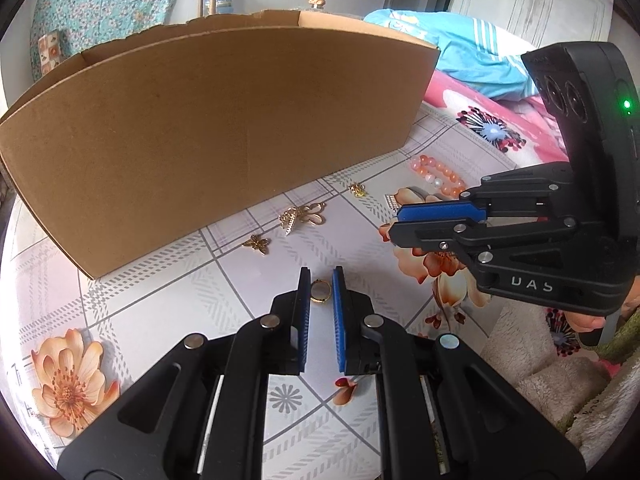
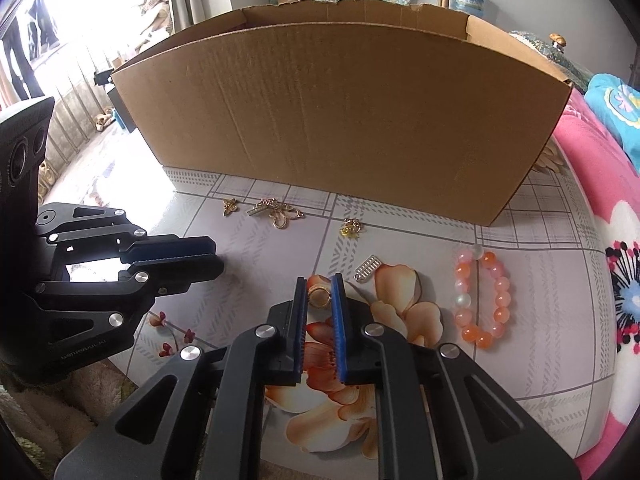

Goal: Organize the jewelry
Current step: 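Carry the gold rings in both tools over the cardboard box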

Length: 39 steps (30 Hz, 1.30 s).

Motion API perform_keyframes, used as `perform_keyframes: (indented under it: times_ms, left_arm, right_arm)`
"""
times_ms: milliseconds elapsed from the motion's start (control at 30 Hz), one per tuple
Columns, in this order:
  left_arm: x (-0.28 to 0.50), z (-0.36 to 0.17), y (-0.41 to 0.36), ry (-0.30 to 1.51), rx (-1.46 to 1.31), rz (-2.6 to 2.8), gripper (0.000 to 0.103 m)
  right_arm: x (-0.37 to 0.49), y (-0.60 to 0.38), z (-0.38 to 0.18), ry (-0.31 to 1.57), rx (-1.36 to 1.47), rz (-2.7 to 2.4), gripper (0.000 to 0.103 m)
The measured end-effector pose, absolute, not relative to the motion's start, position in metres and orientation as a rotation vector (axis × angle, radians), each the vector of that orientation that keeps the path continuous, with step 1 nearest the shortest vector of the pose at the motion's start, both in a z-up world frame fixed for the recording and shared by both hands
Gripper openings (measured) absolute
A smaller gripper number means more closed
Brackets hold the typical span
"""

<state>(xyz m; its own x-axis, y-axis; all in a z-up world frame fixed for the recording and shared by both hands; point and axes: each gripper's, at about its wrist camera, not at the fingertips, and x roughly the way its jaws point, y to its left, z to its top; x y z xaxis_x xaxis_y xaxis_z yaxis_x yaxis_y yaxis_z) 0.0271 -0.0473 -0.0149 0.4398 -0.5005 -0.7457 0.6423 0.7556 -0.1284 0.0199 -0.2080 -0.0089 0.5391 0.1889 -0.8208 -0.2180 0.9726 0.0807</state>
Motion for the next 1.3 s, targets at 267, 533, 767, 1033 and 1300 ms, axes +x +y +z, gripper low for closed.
perform_keyframes:
  times_ms: [267,533,767,1033,1300]
  left_arm:
    - [0.019,0.012,-0.040,0.787,0.173,-0.721,0.010]
    - [0.037,0.088,-0.034,0.613,0.178,-0.746,0.010]
    - [0.137,0.115,-0.055,0.784,0.158,-0.692,0.010]
    - [0.237,0.077,-0.085,1.116,0.145,-0.641,0.010]
    - [0.271,0.033,-0.097,1.340,0.067,-0.596,0.010]
  right_arm:
    - [0.011,-0.215,0.016,0.895,-0.005,0.237,0.012]
    - [0.031,-0.224,0.086,0.707,0.044,0.331,0.012]
    - [0.120,-0.233,0.118,0.781,0.101,0.435,0.012]
    - [0.228,-0.232,0.070,1.157,0.150,0.417,0.012]
    - [0.261,-0.235,0.031,1.318,0.147,0.369,0.013]
